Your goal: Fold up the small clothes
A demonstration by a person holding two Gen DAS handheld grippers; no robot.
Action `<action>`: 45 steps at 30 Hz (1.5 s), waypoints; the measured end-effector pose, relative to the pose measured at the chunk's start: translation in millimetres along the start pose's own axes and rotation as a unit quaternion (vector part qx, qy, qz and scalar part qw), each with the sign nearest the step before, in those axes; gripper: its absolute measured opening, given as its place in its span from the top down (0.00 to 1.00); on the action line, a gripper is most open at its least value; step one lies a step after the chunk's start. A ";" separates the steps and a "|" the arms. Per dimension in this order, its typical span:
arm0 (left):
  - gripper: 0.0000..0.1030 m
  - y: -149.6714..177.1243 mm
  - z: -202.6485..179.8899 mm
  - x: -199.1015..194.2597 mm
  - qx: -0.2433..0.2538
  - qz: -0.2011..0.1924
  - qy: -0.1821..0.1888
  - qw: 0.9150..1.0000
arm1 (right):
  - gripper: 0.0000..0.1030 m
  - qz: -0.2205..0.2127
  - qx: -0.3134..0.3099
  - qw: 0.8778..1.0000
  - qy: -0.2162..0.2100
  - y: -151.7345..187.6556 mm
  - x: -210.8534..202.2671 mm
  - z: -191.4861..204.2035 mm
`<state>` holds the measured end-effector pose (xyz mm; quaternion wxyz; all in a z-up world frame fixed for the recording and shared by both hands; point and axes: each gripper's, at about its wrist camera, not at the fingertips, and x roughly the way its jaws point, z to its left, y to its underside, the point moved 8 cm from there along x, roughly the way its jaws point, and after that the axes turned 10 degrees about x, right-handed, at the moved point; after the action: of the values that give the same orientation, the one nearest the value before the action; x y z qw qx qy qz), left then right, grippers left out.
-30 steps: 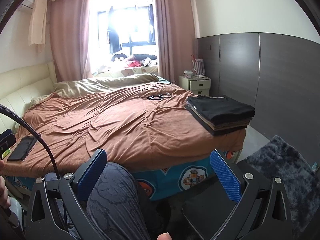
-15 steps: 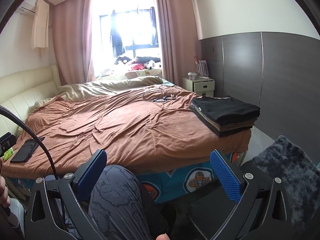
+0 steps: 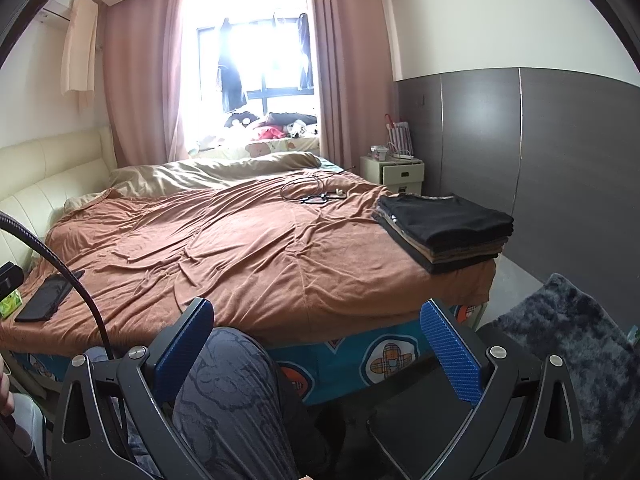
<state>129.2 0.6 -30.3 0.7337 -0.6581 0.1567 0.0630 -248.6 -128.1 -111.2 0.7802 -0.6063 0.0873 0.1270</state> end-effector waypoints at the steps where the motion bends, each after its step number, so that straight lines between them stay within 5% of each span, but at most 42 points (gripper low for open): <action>1: 0.00 0.1 -0.9 -0.8 0.001 0.000 0.001 1.000 | 0.00 0.000 0.000 1.000 0.000 -0.7 0.0 -0.7; 45: 0.00 0.8 -3.5 -6.3 0.006 -0.002 0.003 1.000 | 0.00 -0.014 -0.014 1.000 0.000 -5.1 2.2 -13.9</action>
<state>122.5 -2.1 -29.4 0.7374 -0.6539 0.1584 0.0586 -244.7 -142.5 -110.6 0.7735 -0.6180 0.0770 0.1177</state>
